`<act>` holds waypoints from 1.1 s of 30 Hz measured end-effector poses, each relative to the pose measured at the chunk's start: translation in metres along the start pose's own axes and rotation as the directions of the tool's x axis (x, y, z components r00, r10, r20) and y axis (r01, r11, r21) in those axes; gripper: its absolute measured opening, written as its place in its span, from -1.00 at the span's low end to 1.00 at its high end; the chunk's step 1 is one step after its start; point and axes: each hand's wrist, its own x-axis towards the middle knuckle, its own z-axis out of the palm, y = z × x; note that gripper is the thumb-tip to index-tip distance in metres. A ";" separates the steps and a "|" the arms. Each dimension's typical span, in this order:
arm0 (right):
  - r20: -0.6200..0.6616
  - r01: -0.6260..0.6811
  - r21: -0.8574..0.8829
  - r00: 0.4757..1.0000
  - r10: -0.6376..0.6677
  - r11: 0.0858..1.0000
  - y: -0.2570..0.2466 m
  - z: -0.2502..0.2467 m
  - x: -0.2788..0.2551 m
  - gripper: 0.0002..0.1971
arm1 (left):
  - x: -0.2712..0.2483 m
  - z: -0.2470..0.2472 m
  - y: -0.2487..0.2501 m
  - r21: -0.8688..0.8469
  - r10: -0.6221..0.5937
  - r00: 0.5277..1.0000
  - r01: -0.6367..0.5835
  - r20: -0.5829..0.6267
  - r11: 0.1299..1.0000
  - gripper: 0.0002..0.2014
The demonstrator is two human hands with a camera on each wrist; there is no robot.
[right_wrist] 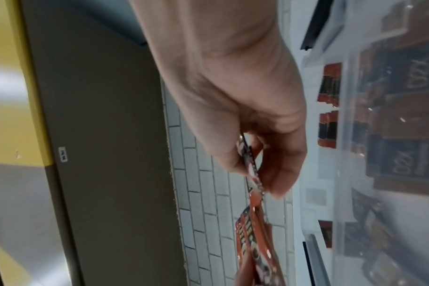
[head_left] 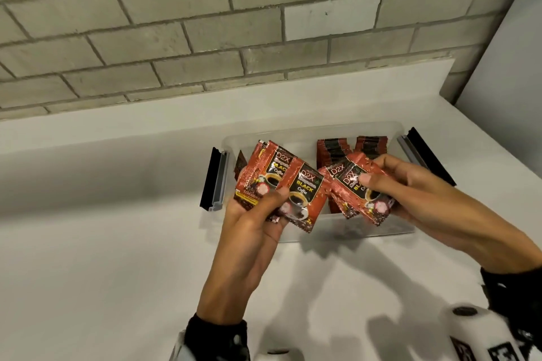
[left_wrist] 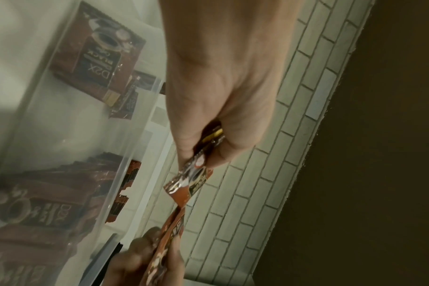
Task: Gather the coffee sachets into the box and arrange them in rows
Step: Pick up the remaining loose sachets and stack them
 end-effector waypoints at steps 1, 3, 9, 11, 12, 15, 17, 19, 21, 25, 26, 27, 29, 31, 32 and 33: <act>-0.017 -0.003 0.069 1.000 0.004 0.998 0.002 0.003 -0.001 -0.88 | 0.000 0.002 -0.002 -0.016 0.022 1.000 -0.022 -0.001 1.000 -0.50; -0.032 0.012 0.206 0.999 -0.006 0.978 0.005 0.008 -0.004 -0.79 | 0.001 0.003 -0.005 -0.049 0.074 0.997 -0.074 -0.005 0.996 -0.56; -0.065 0.081 0.494 0.996 -0.055 0.866 0.011 0.023 -0.011 -0.62 | 0.004 0.006 -0.010 -0.115 0.176 0.982 -0.182 -0.062 0.976 -0.53; -0.092 0.101 0.512 0.994 -0.063 0.853 0.012 0.025 -0.011 -0.61 | 0.006 0.006 -0.011 -0.140 0.196 0.976 -0.207 -0.091 0.968 -0.55; -0.091 0.091 0.495 0.994 -0.053 0.864 0.013 0.027 -0.011 -0.62 | 0.007 0.006 -0.012 -0.154 0.198 0.975 -0.211 -0.097 0.965 -0.56; -0.087 0.039 0.358 0.996 -0.009 0.933 0.020 0.037 -0.010 -0.67 | 0.007 0.007 -0.018 -0.207 0.178 0.981 -0.191 -0.078 0.960 -0.47; -0.089 0.032 0.305 0.996 -0.004 0.952 0.023 0.043 -0.009 -0.72 | 0.005 0.010 -0.023 -0.212 0.162 0.985 -0.170 -0.058 0.962 -0.45; -0.090 0.038 0.291 0.996 -0.012 0.956 0.023 0.048 -0.008 -0.75 | 0.004 0.013 -0.026 -0.201 0.154 0.987 -0.161 -0.051 0.966 -0.43; -0.090 0.051 0.292 0.996 -0.025 0.955 0.023 0.050 -0.007 -0.78 | 0.005 0.015 -0.027 -0.198 0.156 0.987 -0.163 -0.048 0.967 -0.40; -0.098 0.059 0.302 0.995 -0.031 0.952 0.021 0.049 -0.004 -0.79 | 0.004 0.014 -0.026 -0.218 0.138 0.990 -0.131 0.017 0.967 -0.51; -0.108 0.051 0.309 0.994 -0.018 0.950 0.020 0.047 -0.002 -0.79 | 0.003 0.014 -0.025 -0.234 0.123 0.992 -0.114 0.025 0.966 -0.53; -0.125 0.041 0.329 0.992 0.000 0.943 0.020 0.045 0.000 -0.78 | 0.002 0.014 -0.024 -0.254 0.098 0.995 -0.090 0.021 0.963 -0.52; -0.150 0.029 0.413 0.988 0.037 0.910 0.018 0.040 0.002 -0.76 | 0.002 0.013 -0.023 -0.291 0.062 0.998 -0.058 0.004 0.955 -0.51; -0.143 0.017 0.501 0.988 0.063 0.865 0.016 0.036 0.003 -0.74 | 0.003 0.013 -0.022 -0.298 0.067 0.998 -0.069 -0.018 0.952 -0.49; -0.131 0.009 0.528 0.989 0.071 0.849 0.015 0.036 0.003 -0.71 | 0.003 0.014 -0.022 -0.283 0.079 0.997 -0.083 -0.026 0.956 -0.47; -0.122 0.001 0.543 0.989 0.078 0.840 0.016 0.036 0.003 -0.69 | 0.003 0.014 -0.023 -0.259 0.099 0.995 -0.101 -0.023 0.961 -0.47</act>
